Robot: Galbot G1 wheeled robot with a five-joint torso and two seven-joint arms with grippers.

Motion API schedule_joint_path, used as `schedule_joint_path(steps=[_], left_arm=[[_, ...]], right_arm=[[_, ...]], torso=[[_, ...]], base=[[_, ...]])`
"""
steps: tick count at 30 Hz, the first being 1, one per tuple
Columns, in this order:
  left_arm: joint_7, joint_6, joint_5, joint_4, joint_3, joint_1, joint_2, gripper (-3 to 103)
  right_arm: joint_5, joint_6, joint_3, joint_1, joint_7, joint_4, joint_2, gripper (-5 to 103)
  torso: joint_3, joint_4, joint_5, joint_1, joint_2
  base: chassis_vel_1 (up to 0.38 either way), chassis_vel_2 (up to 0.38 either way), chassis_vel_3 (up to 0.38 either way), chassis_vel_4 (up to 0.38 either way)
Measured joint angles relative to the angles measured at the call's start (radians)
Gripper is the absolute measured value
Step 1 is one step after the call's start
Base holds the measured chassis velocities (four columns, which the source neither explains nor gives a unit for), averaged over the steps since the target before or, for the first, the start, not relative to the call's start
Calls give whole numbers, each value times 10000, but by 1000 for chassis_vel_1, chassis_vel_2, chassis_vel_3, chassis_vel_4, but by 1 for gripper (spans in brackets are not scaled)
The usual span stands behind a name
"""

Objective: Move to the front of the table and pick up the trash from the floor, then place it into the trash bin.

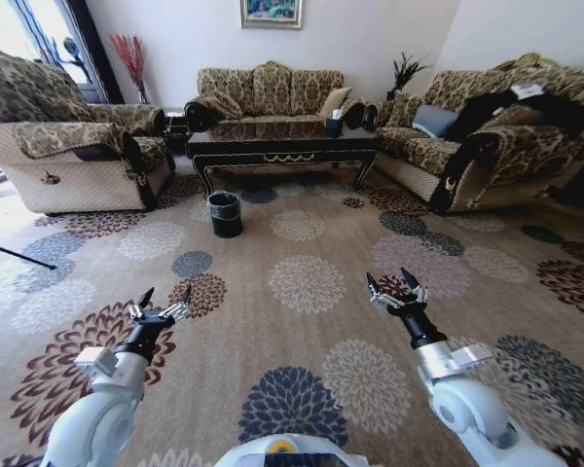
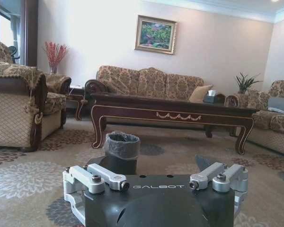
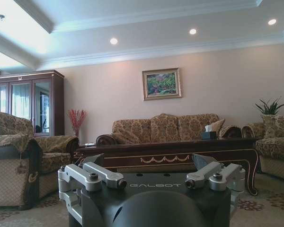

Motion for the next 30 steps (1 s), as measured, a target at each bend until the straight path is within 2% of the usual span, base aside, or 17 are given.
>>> schedule_joint_path(steps=[19,30], left_arm=[[11,-35,22,-127,-20,96,-77,100],[18,-50,52,-189,-21,157,-152,100]], right_arm=[[14,-80,267,-233,-201,208,118,100],[59,54,111,-119,-69,226,109,100]], torso=[[-4,0,0,0,-2],[1,1,0,2,-3]], base=[[-17,13,17,-7],[-93,104,105,-95]])
